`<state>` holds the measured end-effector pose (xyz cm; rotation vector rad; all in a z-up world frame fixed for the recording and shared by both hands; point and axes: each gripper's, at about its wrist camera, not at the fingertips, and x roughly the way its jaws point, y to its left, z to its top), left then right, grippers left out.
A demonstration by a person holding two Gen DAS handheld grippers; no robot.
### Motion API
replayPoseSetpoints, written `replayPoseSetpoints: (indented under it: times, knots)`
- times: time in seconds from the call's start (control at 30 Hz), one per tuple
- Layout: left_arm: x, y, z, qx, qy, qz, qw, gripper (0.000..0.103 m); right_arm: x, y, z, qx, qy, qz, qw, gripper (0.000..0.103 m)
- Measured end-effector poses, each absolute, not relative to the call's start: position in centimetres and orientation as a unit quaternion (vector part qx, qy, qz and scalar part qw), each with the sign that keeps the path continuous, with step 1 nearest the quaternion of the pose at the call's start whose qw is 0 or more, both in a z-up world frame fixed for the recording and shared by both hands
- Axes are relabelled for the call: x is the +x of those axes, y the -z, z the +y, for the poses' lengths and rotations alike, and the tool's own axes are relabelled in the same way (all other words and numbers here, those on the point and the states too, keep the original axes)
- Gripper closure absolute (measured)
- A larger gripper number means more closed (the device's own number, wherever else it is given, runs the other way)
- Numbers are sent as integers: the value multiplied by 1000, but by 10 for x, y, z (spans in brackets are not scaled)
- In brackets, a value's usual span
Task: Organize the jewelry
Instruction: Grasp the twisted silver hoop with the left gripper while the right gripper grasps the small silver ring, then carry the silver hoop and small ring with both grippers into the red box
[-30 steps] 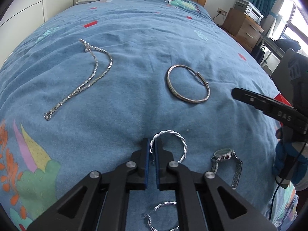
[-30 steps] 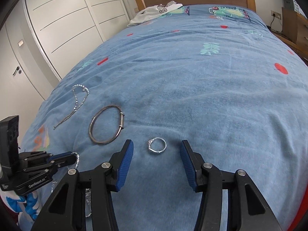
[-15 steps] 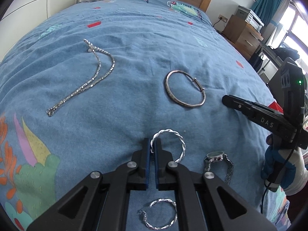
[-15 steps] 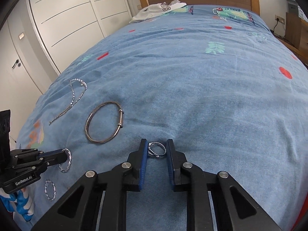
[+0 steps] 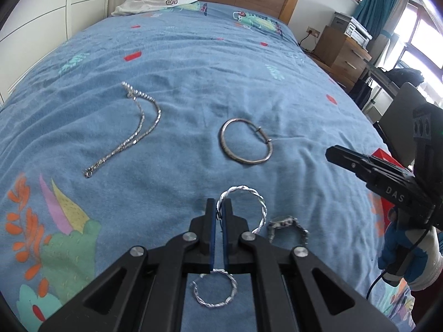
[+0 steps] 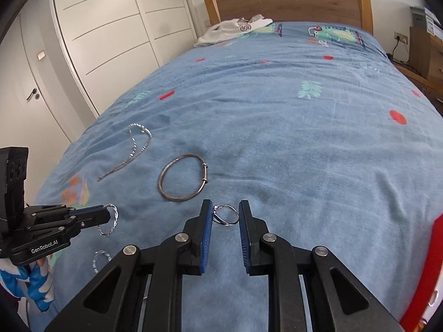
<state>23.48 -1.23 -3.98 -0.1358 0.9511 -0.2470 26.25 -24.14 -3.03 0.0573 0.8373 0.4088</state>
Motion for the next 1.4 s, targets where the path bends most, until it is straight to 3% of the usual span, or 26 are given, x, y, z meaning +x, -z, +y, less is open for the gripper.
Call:
replayPoseSetpoints:
  times: [0.37, 0.7, 1.07, 1.4]
  knots:
    - [216, -3, -70, -53, 170, 435, 883, 100, 212, -12, -310, 36, -148, 378, 913, 84]
    - [219, -19, -216, -23, 273, 435, 858, 100, 161, -15, -443, 54, -45, 387, 919, 84]
    - [245, 14, -373, 45, 327, 460, 824, 100, 169, 24, -544, 71, 30, 439, 895, 84]
    - [256, 54, -414, 76, 314, 486, 812, 100, 189, 52, -565, 57, 46, 478, 875, 84]
